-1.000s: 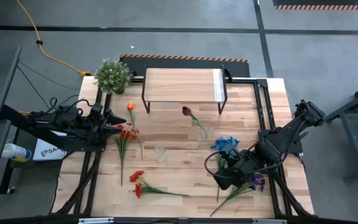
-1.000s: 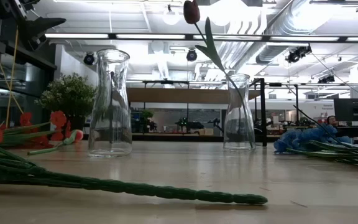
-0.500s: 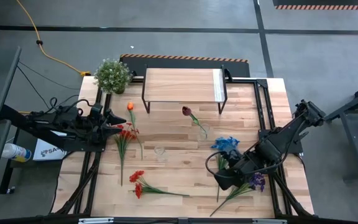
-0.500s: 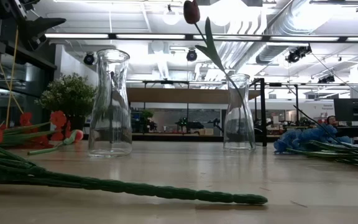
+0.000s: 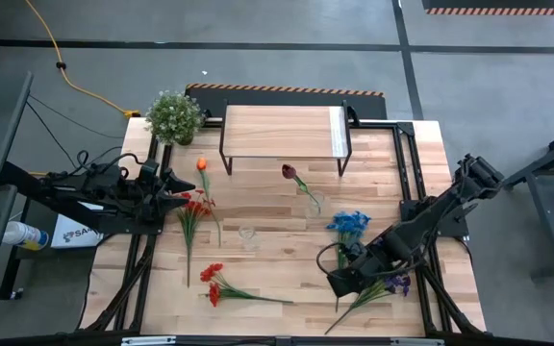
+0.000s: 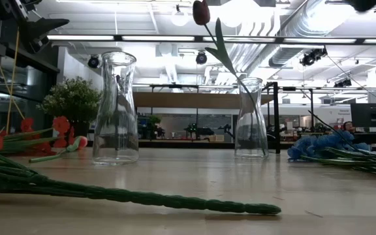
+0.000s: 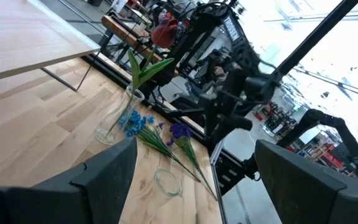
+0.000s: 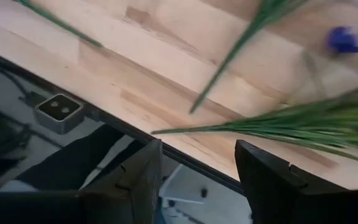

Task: Pick and place flowers into a vace then onto a shelf
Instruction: Put the blue flower into the right transparent vase

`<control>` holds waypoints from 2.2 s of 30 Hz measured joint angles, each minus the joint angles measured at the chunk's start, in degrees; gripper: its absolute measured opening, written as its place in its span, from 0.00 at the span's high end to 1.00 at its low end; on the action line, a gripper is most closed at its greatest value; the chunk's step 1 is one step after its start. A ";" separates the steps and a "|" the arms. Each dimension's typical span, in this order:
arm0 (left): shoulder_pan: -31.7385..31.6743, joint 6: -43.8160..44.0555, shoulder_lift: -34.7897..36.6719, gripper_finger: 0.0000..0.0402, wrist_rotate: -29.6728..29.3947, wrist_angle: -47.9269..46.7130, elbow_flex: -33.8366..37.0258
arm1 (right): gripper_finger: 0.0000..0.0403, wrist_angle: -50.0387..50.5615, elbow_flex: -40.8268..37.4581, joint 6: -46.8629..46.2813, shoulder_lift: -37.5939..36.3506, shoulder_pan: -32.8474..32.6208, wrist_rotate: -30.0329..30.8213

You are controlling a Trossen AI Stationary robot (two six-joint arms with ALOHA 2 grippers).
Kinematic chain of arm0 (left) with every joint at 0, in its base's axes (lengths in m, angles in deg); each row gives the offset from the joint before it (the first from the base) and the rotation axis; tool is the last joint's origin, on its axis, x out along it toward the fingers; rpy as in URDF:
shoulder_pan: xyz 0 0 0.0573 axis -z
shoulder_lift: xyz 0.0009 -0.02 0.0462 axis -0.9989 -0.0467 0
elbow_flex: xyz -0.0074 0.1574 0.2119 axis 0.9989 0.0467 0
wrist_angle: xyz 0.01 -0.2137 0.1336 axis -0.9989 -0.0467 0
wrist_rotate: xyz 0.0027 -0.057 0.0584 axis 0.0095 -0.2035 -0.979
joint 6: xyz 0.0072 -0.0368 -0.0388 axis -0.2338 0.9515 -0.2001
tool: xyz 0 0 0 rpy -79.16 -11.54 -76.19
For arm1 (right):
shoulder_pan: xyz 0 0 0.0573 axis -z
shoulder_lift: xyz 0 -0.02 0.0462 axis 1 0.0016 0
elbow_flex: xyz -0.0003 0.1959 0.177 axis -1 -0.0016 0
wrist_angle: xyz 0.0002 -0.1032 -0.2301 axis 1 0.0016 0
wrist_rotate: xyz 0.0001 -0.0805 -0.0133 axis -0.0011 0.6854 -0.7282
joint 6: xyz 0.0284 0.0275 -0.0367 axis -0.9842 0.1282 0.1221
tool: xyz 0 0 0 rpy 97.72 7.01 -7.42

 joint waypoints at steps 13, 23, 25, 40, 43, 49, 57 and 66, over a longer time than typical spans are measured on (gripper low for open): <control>0.02 0.01 -0.01 0.11 0.00 -0.01 0.00 | 0.52 -8.78 -11.74 -0.81 0.00 4.75 -0.15; 0.01 0.00 -0.01 0.11 0.00 -0.01 0.00 | 0.52 -6.20 -12.66 0.96 0.00 7.65 3.31; 0.00 0.00 -0.01 0.11 -0.01 -0.03 0.00 | 0.52 -6.18 -12.66 1.27 0.00 7.87 3.52; 0.00 0.00 -0.01 0.11 0.00 -0.06 0.00 | 0.52 -4.77 -12.63 1.40 0.00 7.72 5.18; 0.01 -0.01 -0.01 0.11 -0.01 -0.06 0.00 | 0.52 -4.73 -12.61 1.54 0.46 7.70 5.30; 0.00 -0.01 0.00 0.11 0.00 -0.03 0.00 | 0.52 -7.62 -12.61 1.55 4.53 7.02 4.77; 0.02 0.00 -0.01 0.11 -0.11 -0.01 0.00 | 0.52 -8.99 -12.59 1.56 9.03 6.95 4.13; 0.02 0.01 -0.01 0.11 -0.17 -0.01 0.00 | 0.52 -8.68 -12.37 1.16 12.20 6.18 1.78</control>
